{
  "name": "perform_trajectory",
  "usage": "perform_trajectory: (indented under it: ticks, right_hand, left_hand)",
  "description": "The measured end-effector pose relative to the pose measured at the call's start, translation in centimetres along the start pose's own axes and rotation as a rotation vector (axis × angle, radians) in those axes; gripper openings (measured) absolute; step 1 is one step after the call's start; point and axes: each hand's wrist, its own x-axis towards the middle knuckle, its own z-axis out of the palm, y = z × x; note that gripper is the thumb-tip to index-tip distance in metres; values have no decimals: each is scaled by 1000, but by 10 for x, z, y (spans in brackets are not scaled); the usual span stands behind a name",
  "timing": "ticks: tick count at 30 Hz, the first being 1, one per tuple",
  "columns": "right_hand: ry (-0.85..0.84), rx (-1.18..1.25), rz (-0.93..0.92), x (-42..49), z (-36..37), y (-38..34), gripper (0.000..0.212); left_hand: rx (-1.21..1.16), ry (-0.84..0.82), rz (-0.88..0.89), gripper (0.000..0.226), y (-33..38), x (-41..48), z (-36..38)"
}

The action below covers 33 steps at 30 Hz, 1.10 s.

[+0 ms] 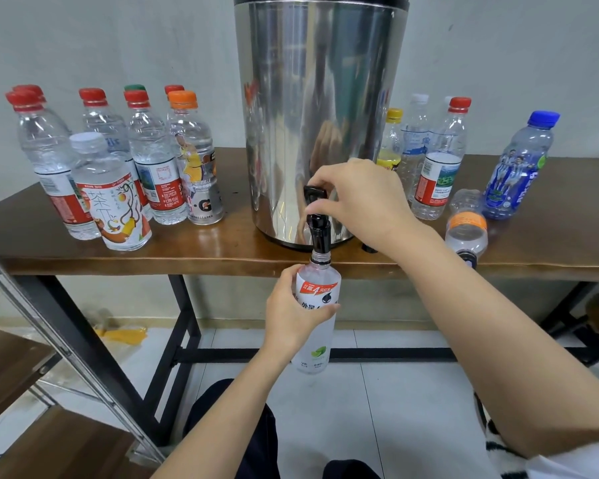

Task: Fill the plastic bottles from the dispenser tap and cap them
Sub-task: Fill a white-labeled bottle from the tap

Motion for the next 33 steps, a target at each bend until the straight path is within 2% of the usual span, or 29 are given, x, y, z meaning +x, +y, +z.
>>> perform_trajectory:
  ticks: [7, 12, 16, 18, 23, 27, 33]
  right_hand:
    - [245, 8, -113, -9, 22, -2, 12]
    - [575, -121, -266, -27, 50, 10, 11]
    - [748, -171, -356, -43, 71, 14, 18]
    - [745, -154, -356, -47, 73, 14, 13]
    - [667, 13, -152, -52, 75, 4, 47]
    - [660, 88, -37, -54, 77, 0, 42]
    - [583, 204, 21, -59, 72, 3, 31]
  left_hand:
    - [8, 4, 5, 68, 0, 0, 1]
    - [10, 26, 29, 68, -3, 1, 2]
    - [23, 44, 59, 69, -5, 2, 4]
    - [24, 51, 74, 69, -6, 1, 5]
    - [30, 101, 154, 80, -10, 1, 7]
    - [19, 124, 187, 91, -9, -2, 9]
    - [27, 141, 239, 77, -15, -1, 11]
